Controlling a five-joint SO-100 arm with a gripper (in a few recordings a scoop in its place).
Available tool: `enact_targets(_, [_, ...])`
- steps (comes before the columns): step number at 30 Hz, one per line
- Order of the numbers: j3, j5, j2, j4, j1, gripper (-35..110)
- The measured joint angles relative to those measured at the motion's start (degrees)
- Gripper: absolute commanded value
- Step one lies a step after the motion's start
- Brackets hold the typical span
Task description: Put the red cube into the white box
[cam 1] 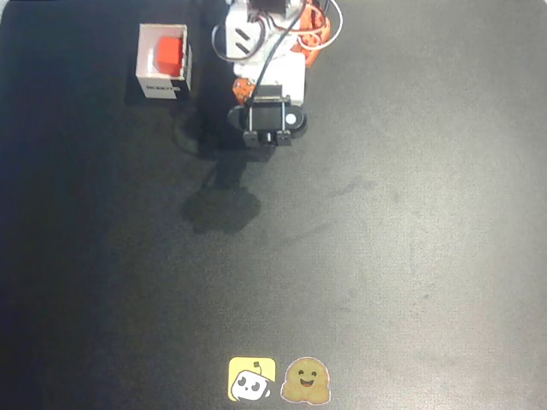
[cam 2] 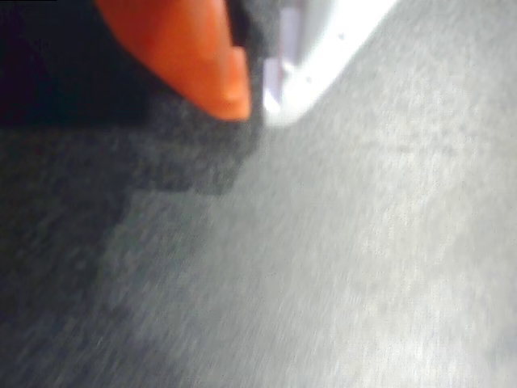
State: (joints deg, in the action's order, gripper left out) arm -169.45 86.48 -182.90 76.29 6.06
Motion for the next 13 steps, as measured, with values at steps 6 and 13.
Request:
enact_targets(6, [0.0, 0.0, 0.0, 0.3, 0.0, 0])
enact_targets(13, [0.0, 0.0, 0.0, 0.3, 0.0, 0])
